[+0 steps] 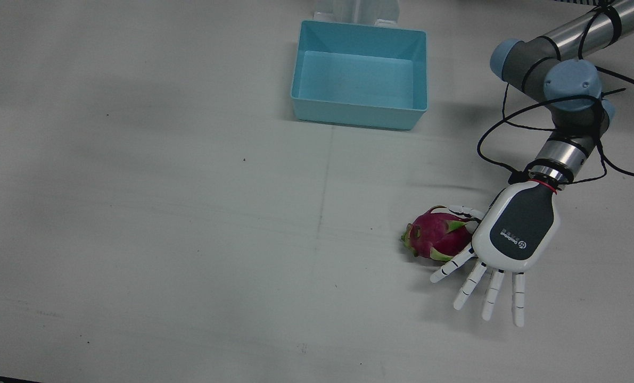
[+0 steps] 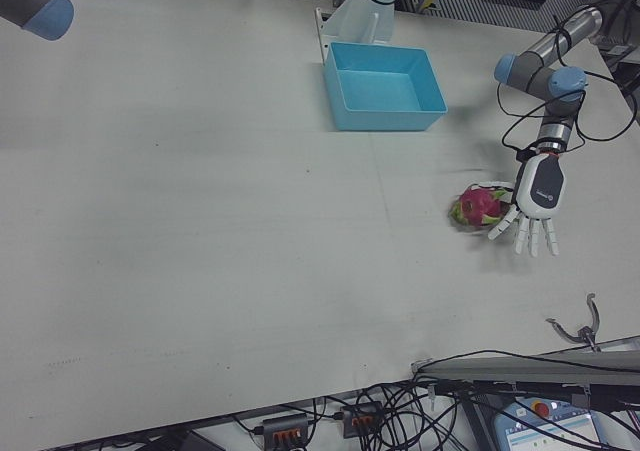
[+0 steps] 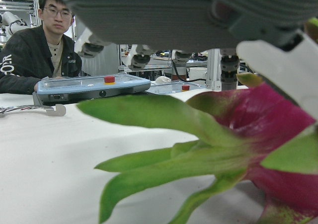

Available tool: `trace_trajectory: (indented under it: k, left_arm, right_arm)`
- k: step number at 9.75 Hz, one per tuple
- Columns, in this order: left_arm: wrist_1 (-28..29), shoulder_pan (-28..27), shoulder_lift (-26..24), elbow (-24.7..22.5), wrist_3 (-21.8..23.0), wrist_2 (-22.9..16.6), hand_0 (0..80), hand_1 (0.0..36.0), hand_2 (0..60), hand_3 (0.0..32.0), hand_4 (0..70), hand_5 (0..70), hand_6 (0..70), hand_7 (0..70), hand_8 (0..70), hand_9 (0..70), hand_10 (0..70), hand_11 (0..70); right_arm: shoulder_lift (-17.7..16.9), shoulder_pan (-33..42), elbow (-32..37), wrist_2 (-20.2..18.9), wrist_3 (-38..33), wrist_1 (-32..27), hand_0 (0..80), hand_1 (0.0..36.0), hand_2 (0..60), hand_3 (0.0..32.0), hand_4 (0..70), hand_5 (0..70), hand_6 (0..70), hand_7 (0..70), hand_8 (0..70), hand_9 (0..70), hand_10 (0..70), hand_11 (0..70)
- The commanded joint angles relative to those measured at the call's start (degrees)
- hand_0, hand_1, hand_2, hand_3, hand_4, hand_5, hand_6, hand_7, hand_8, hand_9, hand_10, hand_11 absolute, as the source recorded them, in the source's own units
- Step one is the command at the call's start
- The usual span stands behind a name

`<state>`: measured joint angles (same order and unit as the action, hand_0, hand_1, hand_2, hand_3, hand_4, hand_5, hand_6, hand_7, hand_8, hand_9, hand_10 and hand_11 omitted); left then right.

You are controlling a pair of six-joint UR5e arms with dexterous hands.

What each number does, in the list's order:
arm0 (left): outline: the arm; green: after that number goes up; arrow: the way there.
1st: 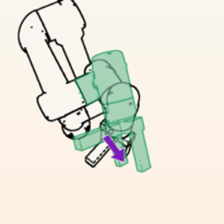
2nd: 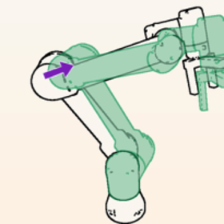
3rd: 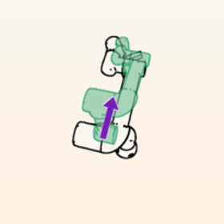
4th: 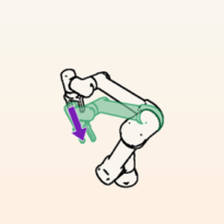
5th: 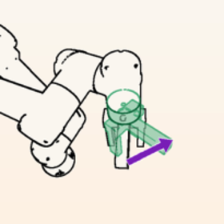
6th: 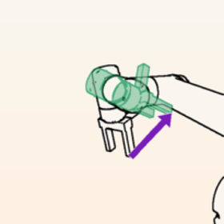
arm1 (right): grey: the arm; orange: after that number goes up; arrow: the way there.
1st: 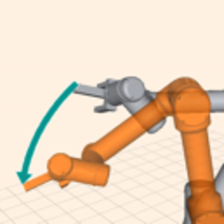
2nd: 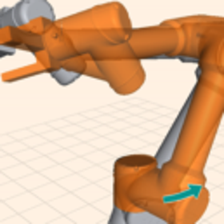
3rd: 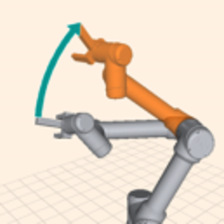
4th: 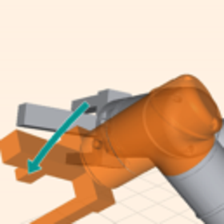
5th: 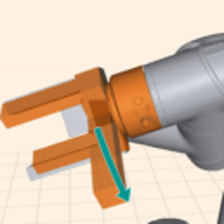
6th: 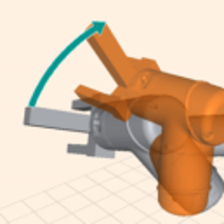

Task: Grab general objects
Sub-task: 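Close the left hand's fingers around the dragon fruit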

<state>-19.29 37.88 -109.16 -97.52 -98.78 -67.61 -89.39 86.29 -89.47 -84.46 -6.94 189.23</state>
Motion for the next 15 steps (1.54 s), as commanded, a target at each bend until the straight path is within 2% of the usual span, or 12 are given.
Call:
trace_trajectory:
  k: [1,2,3,4,5,6,8,10,11,13,14,15]
  left_arm:
    - [0.05,-0.09,0.00,0.05,0.08,-0.07,39.4,5.8,9.0,32.0,0.0,24.6,0.0,1.7,10.6,0.0,0.9,1.4]
    - [0.22,-0.09,0.00,0.05,0.08,-0.07,38.6,4.9,8.8,32.0,0.1,27.3,0.0,1.1,10.1,0.0,0.2,0.3]
    - [0.57,-0.09,0.00,0.05,0.08,-0.07,36.7,3.3,7.7,32.0,4.7,31.3,0.0,1.7,9.7,0.0,0.0,0.0]
    - [0.84,-0.18,0.08,0.22,0.08,-0.07,33.2,1.9,6.5,24.6,9.5,33.8,0.0,2.6,9.5,0.0,0.0,0.0]
    - [1.53,-0.18,0.08,1.01,0.08,-0.07,29.7,0.7,5.6,19.4,12.6,36.2,0.0,3.3,9.2,0.0,0.0,0.0]
    - [2.15,-1.66,0.08,2.06,0.08,-0.07,26.0,0.0,4.3,11.4,16.0,40.9,0.0,4.2,9.0,0.0,0.0,0.0]
    - [2.33,-3.95,0.17,2.33,-0.01,0.02,22.8,0.0,3.2,0.0,21.8,50.2,0.0,5.5,8.9,0.0,0.0,0.0]
    - [1.37,-3.78,-0.18,1.55,0.17,-0.07,24.3,0.0,3.8,0.0,26.9,61.7,0.8,6.5,8.6,0.0,0.0,0.0]
    - [0.84,-3.52,-0.27,1.11,0.43,-0.07,30.7,0.5,7.9,0.0,28.4,63.2,1.3,6.8,8.6,0.0,0.0,0.0]
    - [-0.30,-3.17,0.08,-1.96,0.87,-0.33,28.5,10.0,46.9,0.0,32.2,62.7,2.9,6.8,9.0,0.0,0.0,0.0]
    - [-1.78,-3.17,0.00,-3.63,1.22,-0.59,24.1,11.4,55.1,0.0,31.7,61.6,2.8,6.1,9.1,0.0,0.0,0.0]
    - [-3.45,-3.17,-0.27,-5.21,1.22,-0.77,20.6,11.2,56.8,0.0,31.2,59.4,2.5,6.0,9.1,0.0,0.0,0.0]
  right_arm:
    - [0.00,-0.07,0.00,0.00,0.00,0.00,0.0,0.0,0.0,0.0,0.0,0.0,0.0,0.0,0.0,0.0,0.0,0.0]
    - [0.00,0.02,0.00,0.00,0.00,0.00,0.0,0.0,0.0,0.0,0.0,0.0,0.0,0.0,0.0,0.0,0.0,0.0]
    - [0.00,0.02,0.00,0.00,0.00,0.00,0.0,0.0,0.0,0.0,0.0,0.0,0.0,0.0,0.0,0.0,0.0,0.0]
    - [0.00,0.02,0.00,0.00,0.00,0.00,0.0,0.0,0.0,0.0,0.0,0.0,0.0,0.0,0.0,0.0,0.0,0.0]
    - [0.00,0.02,0.00,0.00,0.00,0.00,0.0,0.0,0.0,0.0,0.0,0.0,0.0,0.0,0.0,0.0,0.0,0.0]
    - [0.00,0.02,0.00,0.00,0.00,0.00,0.0,0.0,0.0,0.0,0.0,0.0,0.0,0.0,0.0,0.0,0.0,0.0]
    - [0.00,0.02,0.00,0.00,0.00,0.00,0.0,0.0,0.0,0.0,0.0,0.0,0.0,0.0,0.0,0.0,0.0,0.0]
    - [0.00,0.02,0.00,0.00,0.00,0.00,0.0,0.0,0.0,0.0,0.0,0.0,0.0,0.0,0.0,0.0,0.0,0.0]
    - [0.00,0.02,0.00,0.00,0.00,0.00,0.0,0.0,0.0,0.0,0.0,0.0,0.0,0.0,0.0,0.0,0.0,0.0]
    - [0.00,0.02,0.00,0.00,0.00,0.00,0.0,0.0,0.0,0.0,0.0,0.0,0.0,0.0,0.0,0.0,0.0,0.0]
    - [0.00,0.02,0.00,0.00,0.00,0.00,0.0,0.0,0.0,0.0,0.0,0.0,0.0,0.0,0.0,0.0,0.0,0.0]
    - [0.00,0.02,0.00,0.00,0.00,0.00,0.0,0.0,0.0,0.0,0.0,0.0,0.0,0.0,0.0,0.0,0.0,0.0]
